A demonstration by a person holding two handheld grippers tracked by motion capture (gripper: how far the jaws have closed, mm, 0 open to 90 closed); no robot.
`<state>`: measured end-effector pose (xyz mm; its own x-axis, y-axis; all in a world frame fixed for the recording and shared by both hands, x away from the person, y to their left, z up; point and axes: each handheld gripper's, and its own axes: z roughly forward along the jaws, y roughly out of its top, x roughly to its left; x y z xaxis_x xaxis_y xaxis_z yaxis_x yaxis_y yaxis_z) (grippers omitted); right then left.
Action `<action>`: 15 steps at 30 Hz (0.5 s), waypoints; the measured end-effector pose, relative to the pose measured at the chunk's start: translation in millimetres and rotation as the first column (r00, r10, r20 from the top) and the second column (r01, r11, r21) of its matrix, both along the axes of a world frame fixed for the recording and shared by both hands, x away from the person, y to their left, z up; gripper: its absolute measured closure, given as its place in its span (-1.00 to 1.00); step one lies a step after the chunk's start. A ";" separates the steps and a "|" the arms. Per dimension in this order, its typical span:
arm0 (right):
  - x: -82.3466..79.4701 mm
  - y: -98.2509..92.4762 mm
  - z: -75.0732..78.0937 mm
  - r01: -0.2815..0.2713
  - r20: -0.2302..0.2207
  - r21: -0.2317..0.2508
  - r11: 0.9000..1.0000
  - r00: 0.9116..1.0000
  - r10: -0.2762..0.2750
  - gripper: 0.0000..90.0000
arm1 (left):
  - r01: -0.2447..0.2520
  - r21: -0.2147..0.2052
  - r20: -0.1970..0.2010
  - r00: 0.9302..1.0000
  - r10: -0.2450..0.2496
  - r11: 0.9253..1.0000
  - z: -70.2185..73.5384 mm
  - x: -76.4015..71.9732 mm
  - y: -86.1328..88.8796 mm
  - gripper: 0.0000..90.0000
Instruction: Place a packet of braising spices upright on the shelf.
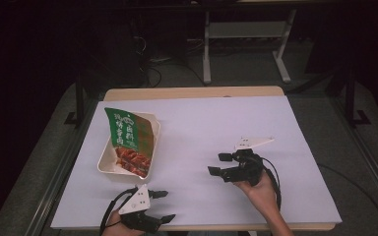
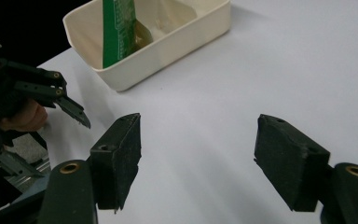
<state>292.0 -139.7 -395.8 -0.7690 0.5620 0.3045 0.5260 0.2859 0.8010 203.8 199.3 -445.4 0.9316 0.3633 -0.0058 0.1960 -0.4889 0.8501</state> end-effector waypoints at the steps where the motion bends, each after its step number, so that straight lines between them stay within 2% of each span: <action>1: -0.9 -1.5 -1.0 0.002 -0.001 -0.003 1.000 1.000 -0.002 -0.32 | 0.000 -0.001 0.000 1.000 0.000 1.000 0.0 0.1 0.0 -0.37; 11: -8.1 -18.3 -8.7 0.028 -0.005 -0.008 1.000 1.000 -0.028 -0.33 | 0.000 0.006 0.002 1.000 0.000 1.000 0.0 0.9 0.5 -0.37; 15: -11.2 -25.4 -13.0 0.033 -0.022 0.005 0.999 0.999 -0.033 -0.35 | -0.003 0.007 0.003 1.000 0.003 1.000 -0.4 0.6 0.3 -0.37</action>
<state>280.8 -165.1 -408.8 -0.7429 0.5855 0.3244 0.5528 0.2634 0.7906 204.4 199.6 -445.8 0.9305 0.3663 -0.0005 0.1950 -0.4942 0.8472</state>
